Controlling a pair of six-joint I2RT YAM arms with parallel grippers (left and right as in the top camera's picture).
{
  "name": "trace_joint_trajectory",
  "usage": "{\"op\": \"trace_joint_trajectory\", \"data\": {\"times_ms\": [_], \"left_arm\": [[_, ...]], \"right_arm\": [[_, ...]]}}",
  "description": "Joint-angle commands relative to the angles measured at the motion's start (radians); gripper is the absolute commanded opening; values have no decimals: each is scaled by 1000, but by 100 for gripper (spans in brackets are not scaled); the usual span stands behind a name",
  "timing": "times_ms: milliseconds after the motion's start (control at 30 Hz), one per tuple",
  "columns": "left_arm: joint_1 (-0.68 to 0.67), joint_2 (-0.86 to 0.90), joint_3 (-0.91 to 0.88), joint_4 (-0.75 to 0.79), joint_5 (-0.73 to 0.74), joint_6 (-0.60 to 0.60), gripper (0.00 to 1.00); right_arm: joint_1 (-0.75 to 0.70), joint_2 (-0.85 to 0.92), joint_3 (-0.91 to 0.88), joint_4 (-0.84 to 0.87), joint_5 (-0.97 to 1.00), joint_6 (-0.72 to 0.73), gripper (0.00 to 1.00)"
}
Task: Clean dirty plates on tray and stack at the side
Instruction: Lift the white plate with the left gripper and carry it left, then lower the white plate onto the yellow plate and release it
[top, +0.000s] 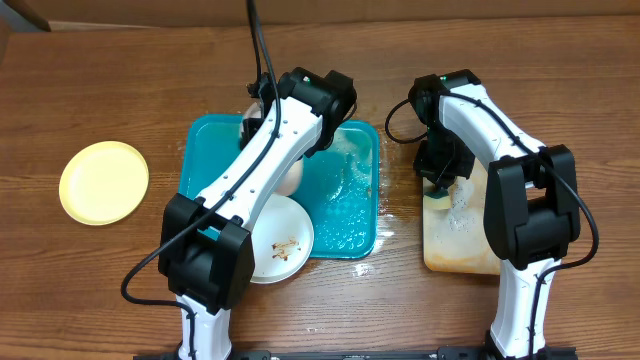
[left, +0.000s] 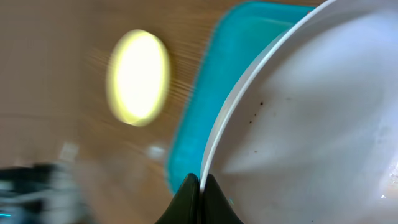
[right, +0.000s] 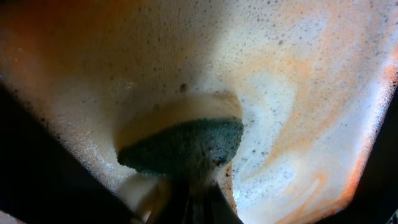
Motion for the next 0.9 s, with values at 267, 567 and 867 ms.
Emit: {"op": "trace_joint_trajectory", "data": {"times_ms": [267,567,867], "left_arm": [[290,-174,16,244,607,146,5],[746,-199,1,228,796,288,5],[1122,-216,-272,381,943,381,4]], "right_arm": [[-4,-37,-6,-14,-6,-4,4],[-4,-37,-6,-27,-6,-4,4],[-4,-37,-6,-39,-6,-3,4]]}}
